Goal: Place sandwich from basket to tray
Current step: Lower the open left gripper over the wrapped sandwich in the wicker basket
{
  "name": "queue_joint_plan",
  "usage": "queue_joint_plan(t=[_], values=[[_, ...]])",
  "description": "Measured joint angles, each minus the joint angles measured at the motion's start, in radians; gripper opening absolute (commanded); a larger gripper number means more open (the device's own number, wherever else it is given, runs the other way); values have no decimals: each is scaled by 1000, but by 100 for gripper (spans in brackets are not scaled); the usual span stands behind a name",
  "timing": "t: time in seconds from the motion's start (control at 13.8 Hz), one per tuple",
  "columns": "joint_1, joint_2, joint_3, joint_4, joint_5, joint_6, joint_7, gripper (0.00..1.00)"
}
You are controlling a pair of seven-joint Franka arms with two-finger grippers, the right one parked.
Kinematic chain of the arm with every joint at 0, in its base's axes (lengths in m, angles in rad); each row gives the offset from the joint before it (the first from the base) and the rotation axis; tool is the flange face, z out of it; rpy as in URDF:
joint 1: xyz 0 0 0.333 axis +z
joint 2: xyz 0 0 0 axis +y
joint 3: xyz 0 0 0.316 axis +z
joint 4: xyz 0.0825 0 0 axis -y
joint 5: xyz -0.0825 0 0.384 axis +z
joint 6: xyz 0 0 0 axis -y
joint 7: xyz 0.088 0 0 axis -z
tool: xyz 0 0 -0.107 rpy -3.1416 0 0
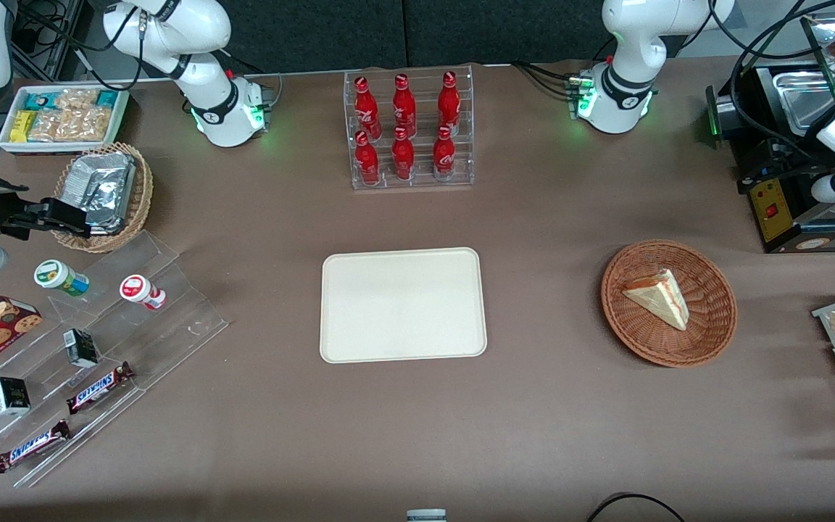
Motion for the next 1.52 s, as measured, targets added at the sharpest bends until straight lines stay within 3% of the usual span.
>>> queue_joint_plan(t=[0.51, 0.8, 1.01, 1.23, 1.52], values=[[1, 7, 6, 0, 0, -1, -20, 100], [4, 57, 12, -1, 0, -76, -307, 100], [4, 122, 12, -6, 0, -69, -426, 100], [4, 181, 12, -49, 0, 28, -548, 100], [4, 198, 12, -228, 0, 269, -713, 100]])
